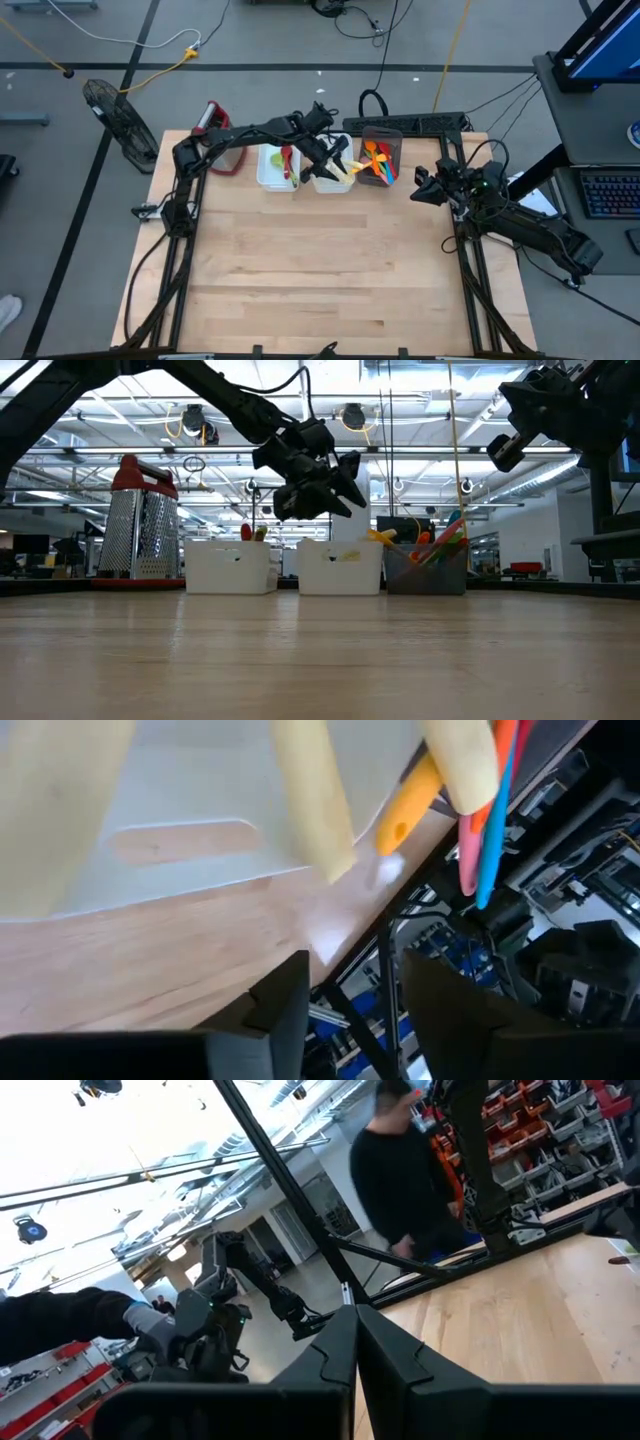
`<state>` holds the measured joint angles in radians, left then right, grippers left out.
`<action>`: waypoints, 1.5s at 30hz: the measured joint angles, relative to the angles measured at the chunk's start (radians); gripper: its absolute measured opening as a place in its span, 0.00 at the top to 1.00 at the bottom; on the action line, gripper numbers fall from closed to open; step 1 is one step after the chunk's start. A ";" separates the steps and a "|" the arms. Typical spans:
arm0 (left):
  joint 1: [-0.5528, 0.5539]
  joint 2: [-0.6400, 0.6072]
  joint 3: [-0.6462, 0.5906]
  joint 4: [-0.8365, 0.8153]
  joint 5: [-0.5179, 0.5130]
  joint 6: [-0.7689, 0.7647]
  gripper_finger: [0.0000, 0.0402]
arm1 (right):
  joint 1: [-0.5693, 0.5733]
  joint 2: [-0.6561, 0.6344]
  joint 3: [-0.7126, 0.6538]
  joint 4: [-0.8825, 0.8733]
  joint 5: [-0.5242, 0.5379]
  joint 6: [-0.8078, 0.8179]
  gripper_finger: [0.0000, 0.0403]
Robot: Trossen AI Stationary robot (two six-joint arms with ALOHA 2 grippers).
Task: Pick & Place Kitchen Items
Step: Return to Home Position
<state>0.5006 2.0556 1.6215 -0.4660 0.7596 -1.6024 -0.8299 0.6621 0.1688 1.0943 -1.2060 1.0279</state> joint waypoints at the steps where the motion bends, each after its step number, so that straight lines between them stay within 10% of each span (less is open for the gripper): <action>1: 0.000 0.000 0.000 0.001 -0.001 0.005 0.58 | 0.000 0.000 0.000 0.000 0.000 0.000 0.99; 16: -0.027 -0.047 0.000 0.301 -0.103 0.079 0.49 | 0.000 0.000 0.000 -0.001 0.000 0.007 0.99; 45: -0.226 -0.125 0.000 0.126 -0.615 1.125 0.71 | 0.000 0.000 0.000 -0.104 0.220 -0.109 0.99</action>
<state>0.2749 1.9307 1.6211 -0.3401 0.1445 -0.4774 -0.8297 0.6624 0.1684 0.9900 -0.9858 0.9192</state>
